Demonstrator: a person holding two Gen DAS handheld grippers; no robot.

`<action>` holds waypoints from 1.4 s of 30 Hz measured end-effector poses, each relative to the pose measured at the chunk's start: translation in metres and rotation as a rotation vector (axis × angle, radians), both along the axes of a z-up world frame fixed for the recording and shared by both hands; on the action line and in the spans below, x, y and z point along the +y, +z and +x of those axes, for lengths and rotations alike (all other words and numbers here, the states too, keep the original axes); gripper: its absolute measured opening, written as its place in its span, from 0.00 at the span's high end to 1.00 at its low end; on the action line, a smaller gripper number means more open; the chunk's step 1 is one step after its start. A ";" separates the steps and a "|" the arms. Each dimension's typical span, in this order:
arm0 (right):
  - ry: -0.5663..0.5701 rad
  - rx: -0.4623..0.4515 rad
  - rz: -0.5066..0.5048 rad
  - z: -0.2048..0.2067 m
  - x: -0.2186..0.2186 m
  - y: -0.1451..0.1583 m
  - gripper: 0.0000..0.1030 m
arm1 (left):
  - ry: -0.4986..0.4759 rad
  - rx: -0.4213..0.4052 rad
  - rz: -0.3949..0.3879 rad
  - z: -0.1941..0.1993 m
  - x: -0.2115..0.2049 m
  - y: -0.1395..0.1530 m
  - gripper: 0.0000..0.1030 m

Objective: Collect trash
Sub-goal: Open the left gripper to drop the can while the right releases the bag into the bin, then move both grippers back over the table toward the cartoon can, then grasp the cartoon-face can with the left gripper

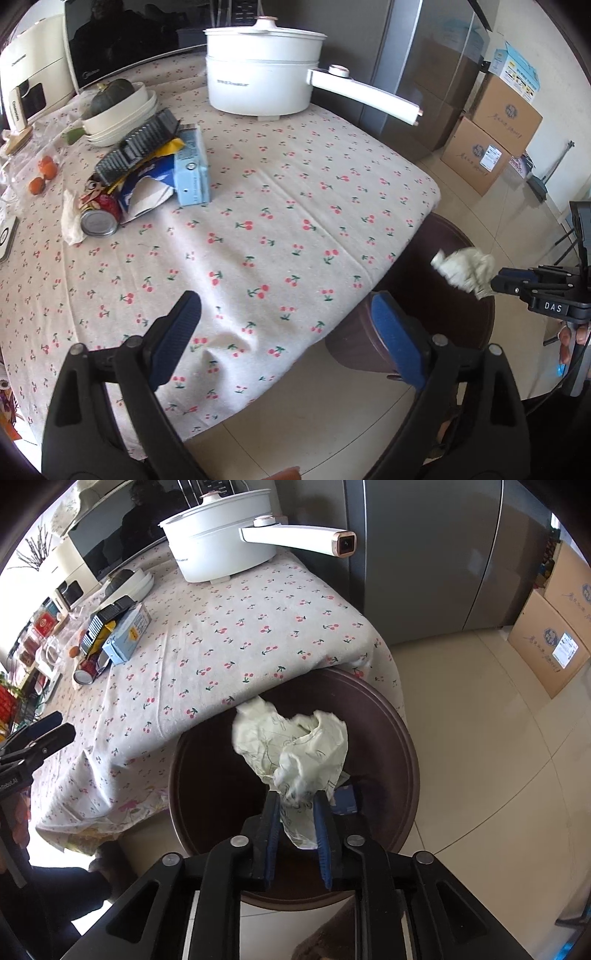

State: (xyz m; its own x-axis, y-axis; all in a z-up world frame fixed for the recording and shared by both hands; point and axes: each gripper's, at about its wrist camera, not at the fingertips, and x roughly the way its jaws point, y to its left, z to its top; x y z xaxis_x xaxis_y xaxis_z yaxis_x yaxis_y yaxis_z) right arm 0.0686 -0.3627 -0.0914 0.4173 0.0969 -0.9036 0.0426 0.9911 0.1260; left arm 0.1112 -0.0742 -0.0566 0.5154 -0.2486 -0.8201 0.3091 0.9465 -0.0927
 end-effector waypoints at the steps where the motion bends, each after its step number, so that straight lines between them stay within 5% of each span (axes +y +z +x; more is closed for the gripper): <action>1: -0.012 0.008 0.002 0.002 0.001 -0.001 0.52 | 0.022 -0.006 -0.001 0.000 0.007 0.002 0.04; 2: -0.034 0.005 -0.004 0.003 0.002 0.000 0.27 | 0.040 -0.006 -0.003 0.001 0.013 0.003 0.04; 3: -0.054 -0.011 -0.008 0.004 0.003 0.002 0.19 | 0.056 0.000 -0.007 0.002 0.020 0.004 0.04; 24: 0.007 -0.077 0.038 0.067 0.099 0.034 0.18 | 0.467 0.080 -0.113 0.027 0.173 0.011 0.03; 38: 0.061 -0.068 0.015 0.121 0.167 0.023 0.18 | 0.531 0.113 -0.147 0.092 0.203 -0.022 0.04; 42: 0.057 -0.050 0.002 0.137 0.173 0.012 0.18 | 0.506 0.106 -0.190 0.115 0.195 -0.029 0.11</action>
